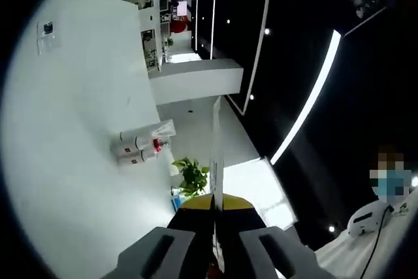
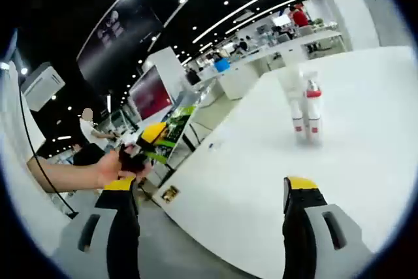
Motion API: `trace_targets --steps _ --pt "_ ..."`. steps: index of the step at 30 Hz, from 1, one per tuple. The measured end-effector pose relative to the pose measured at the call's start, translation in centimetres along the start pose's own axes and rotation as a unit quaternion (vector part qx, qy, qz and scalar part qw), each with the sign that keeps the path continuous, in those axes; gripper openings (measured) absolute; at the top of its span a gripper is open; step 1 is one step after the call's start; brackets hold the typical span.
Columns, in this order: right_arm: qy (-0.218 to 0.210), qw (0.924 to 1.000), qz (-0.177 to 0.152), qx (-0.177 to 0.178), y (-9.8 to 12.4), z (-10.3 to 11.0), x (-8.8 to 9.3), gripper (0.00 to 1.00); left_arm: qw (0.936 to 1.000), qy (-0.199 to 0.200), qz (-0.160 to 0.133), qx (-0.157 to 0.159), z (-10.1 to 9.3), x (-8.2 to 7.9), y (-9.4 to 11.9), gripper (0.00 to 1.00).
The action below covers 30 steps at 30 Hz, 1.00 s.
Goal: Arrange the skincare products in the storage area until every visible bottle or jar stands upright without overlapping.
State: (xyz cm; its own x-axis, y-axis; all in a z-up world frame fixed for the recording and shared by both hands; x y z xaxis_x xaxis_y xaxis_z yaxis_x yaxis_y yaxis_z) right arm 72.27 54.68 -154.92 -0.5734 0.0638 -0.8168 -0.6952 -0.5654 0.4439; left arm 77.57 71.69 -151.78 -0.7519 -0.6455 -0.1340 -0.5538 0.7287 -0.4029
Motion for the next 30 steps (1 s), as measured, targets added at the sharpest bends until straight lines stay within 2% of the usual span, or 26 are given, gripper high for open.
trace_targets --steps 2,3,4,6,10,13,17,19,21,27,30 --pt "0.030 0.9988 0.009 0.037 -0.1 -1.2 1.3 0.95 1.0000 0.001 0.005 -0.008 0.9 -0.9 -0.6 0.01" --pt "0.049 0.9975 0.011 0.050 0.1 -1.6 1.6 0.94 0.9999 0.002 0.009 -0.012 1.4 -1.3 -0.9 0.01" --pt "0.084 0.9937 0.000 0.074 0.3 -2.2 1.6 0.90 0.9999 0.002 0.009 -0.014 1.8 -1.7 -1.1 0.01" --pt "0.133 0.9853 0.000 0.107 0.5 -3.0 2.0 0.83 0.9999 0.006 0.007 -0.014 2.6 -2.5 -1.7 0.01" --pt "0.162 0.9782 0.004 0.129 0.1 -3.8 2.5 0.86 0.9997 0.012 0.002 -0.020 4.3 -3.9 -2.6 0.01" --pt "0.197 0.9689 0.011 0.149 -0.3 -4.6 3.2 0.85 0.9993 0.019 0.001 -0.032 6.1 -4.8 -3.3 0.01" --pt "0.203 0.9658 0.030 0.158 -0.9 -4.9 4.2 0.82 0.9983 0.025 -0.007 -0.053 8.6 -6.0 -4.0 0.01" --pt "0.231 0.9583 0.036 0.164 -1.1 -5.0 4.5 0.80 0.9978 0.025 -0.006 -0.060 9.5 -6.4 -4.3 0.01" --pt "0.256 0.9514 0.055 0.161 -1.2 -5.0 5.1 0.77 0.9972 0.025 -0.008 -0.070 10.6 -7.0 -4.6 0.01" --pt "0.269 0.9487 0.055 0.156 -1.3 -4.9 5.3 0.75 0.9964 0.026 -0.012 -0.079 12.8 -8.6 -5.8 0.01" --pt "0.265 0.9500 0.062 0.154 -1.3 -4.9 5.5 0.75 0.9958 0.024 -0.010 -0.088 13.6 -9.0 -6.2 0.01"
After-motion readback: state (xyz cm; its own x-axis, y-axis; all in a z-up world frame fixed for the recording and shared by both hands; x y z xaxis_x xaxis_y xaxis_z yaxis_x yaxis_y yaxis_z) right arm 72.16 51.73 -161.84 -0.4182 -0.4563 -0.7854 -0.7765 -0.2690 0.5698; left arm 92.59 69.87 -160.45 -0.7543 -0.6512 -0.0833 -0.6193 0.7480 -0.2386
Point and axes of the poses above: the point that each gripper's makers call its tool centre point, and the gripper's own axes: y roughly backward along the fingers, z roughly to its left, x roughly out of its underside, the point moved 3 cm from there along y, roughly backward along the fingers, and after that the axes turned 11 degrees about x, right-handed, at the moved point
